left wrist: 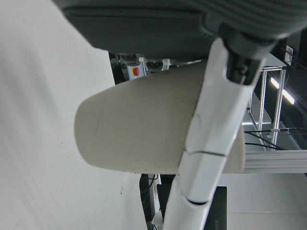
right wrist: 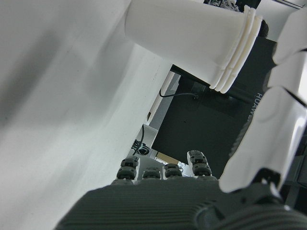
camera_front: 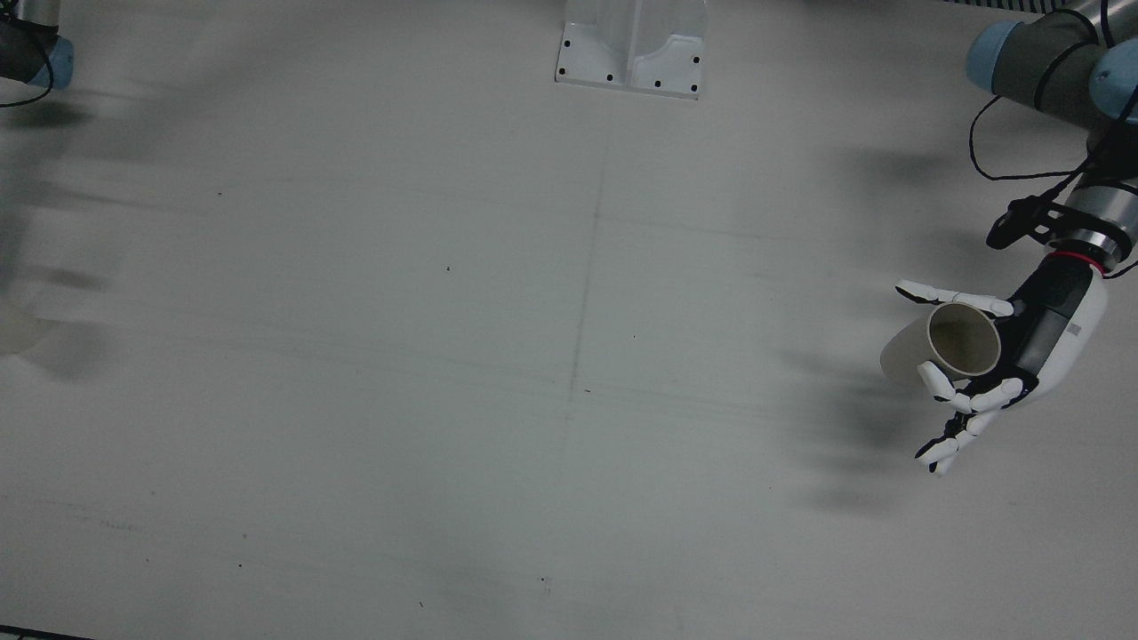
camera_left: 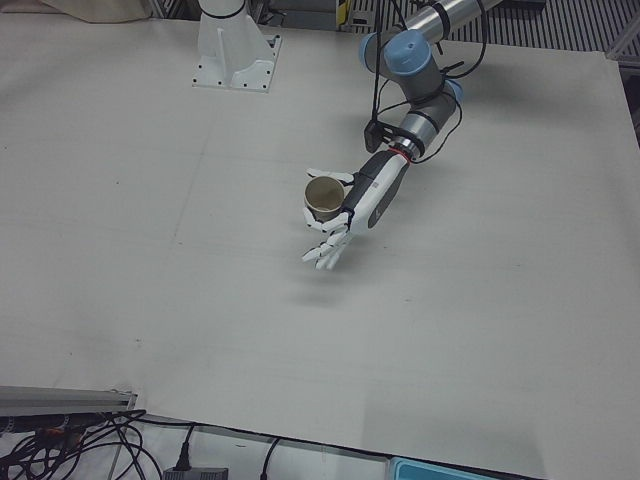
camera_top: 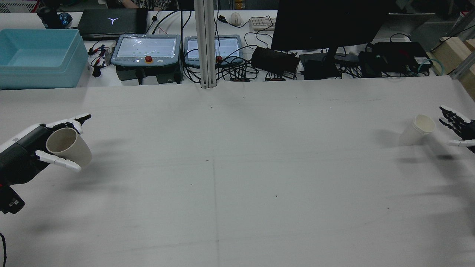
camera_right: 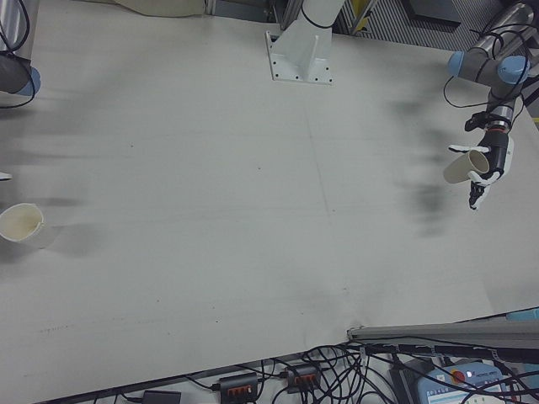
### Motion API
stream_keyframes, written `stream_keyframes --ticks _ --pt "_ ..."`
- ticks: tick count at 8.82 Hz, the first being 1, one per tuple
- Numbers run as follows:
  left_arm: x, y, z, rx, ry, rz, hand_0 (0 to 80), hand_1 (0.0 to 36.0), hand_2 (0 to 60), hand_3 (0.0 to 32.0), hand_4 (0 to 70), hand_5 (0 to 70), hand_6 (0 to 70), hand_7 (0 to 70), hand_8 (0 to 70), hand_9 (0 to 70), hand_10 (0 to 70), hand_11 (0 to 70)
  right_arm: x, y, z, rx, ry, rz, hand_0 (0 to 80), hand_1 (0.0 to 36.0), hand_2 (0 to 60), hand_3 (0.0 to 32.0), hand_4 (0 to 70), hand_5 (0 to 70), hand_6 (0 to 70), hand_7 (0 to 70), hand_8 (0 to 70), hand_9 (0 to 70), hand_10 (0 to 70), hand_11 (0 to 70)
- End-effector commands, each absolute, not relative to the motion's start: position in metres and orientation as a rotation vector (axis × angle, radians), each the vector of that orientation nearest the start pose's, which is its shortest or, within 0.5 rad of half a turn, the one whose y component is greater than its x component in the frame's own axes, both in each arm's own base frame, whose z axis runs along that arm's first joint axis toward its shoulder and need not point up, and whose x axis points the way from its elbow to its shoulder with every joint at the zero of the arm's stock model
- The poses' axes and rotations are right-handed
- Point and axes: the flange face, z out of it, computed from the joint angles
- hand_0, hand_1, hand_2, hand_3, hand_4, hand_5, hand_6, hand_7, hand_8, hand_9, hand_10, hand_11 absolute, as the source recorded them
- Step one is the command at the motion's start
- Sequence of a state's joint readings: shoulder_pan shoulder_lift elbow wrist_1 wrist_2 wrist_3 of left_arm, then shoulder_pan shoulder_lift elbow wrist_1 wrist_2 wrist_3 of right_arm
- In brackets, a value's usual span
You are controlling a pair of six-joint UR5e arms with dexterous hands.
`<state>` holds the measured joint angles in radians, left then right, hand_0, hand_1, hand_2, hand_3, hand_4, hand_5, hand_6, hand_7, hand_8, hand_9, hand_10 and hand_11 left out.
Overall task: Pour water
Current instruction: 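Reach the right hand to the white paper cup and grasp it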
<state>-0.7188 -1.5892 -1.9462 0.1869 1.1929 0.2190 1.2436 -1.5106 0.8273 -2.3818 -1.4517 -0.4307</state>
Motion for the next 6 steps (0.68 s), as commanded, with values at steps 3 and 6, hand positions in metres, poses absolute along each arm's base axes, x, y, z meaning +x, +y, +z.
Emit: stream_keyframes --ticks 3,6 --pt "0.249 -0.445 0.518 -0.348 2.136 -1.709 80.0 29.6 0.0 0.0 33.5 70.0 6.9 15.1 5.5 4.2 0.0 2.8 -0.042 -0.497 0.905 -0.262 2.747 -2.313 47.8 15.5 11.4 0.0 5.7 14.6 3.0 9.3 2.7 2.2 6.0 10.3" --pt "0.247 -0.443 0.524 -0.366 2.128 -1.730 80.0 28.9 0.0 0.0 32.6 70.0 6.8 14.8 5.4 4.1 0.0 2.7 -0.091 -0.495 0.903 -0.265 2.731 -2.317 48.5 16.4 11.8 0.0 6.4 14.9 3.7 10.2 3.2 3.2 6.5 11.0"
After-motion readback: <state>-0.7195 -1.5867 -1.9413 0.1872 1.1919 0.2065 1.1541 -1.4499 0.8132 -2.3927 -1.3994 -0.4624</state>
